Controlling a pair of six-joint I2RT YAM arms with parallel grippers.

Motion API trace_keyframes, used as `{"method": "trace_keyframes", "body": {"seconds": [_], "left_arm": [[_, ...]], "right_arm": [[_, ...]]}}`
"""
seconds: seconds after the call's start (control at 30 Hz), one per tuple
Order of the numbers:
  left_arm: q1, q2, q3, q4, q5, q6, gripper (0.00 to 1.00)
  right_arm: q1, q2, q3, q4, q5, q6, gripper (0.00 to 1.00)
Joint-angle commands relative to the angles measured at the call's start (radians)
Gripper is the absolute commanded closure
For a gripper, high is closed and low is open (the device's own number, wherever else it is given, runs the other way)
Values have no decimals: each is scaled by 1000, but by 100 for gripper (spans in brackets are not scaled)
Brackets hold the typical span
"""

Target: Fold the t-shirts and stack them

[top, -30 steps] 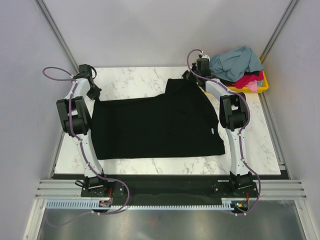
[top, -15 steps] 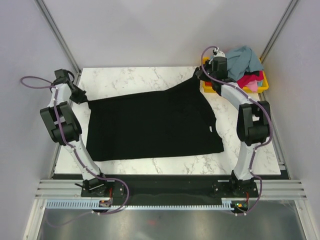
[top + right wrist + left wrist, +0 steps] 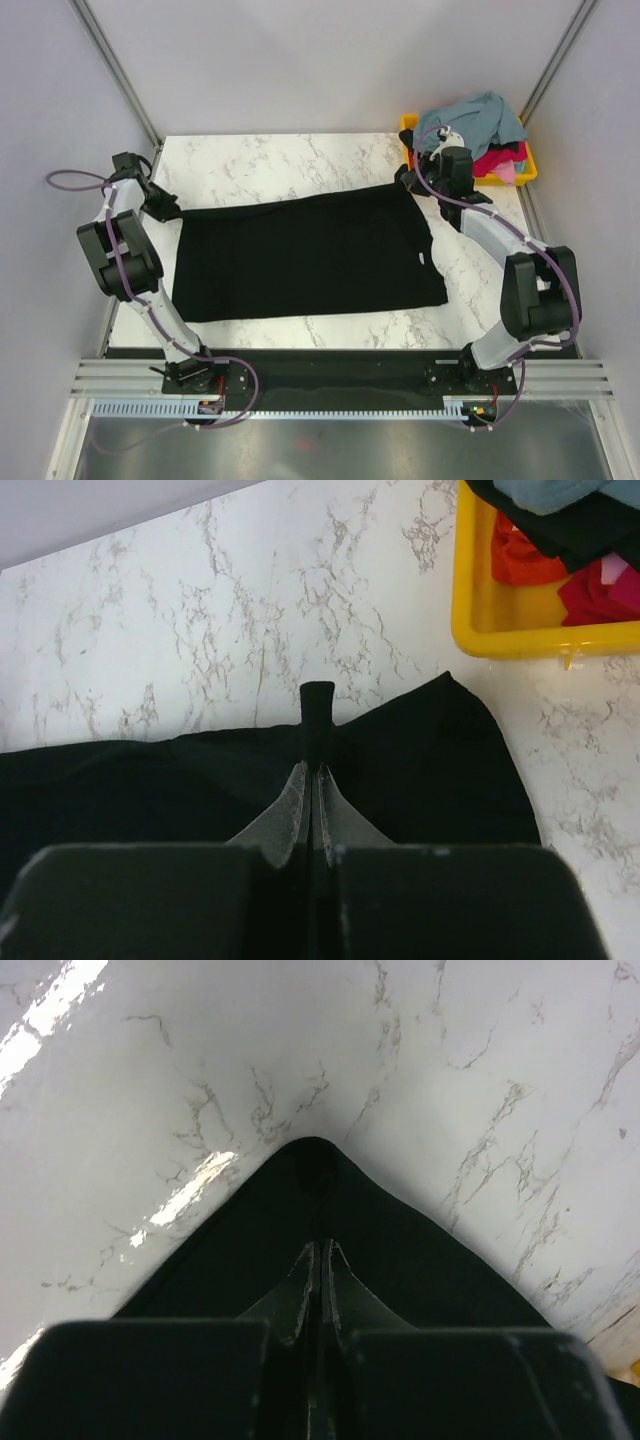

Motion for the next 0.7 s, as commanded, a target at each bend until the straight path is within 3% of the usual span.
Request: {"method": "trace_keyframes", "body": {"seconds": [0.0,0.33,0.67], "left_arm": [[16,-103,-34,28,-19,38,98],[65,-190,-154,30,-25,42,98],[79,-218,-235,30,-45,58,98]], "right_arm": [[-3,-135,-39,33,4,-33,100],[-3,-318,-190,-33,47,-39,100],[-3,-467,-443,-16,73,47,100]]}}
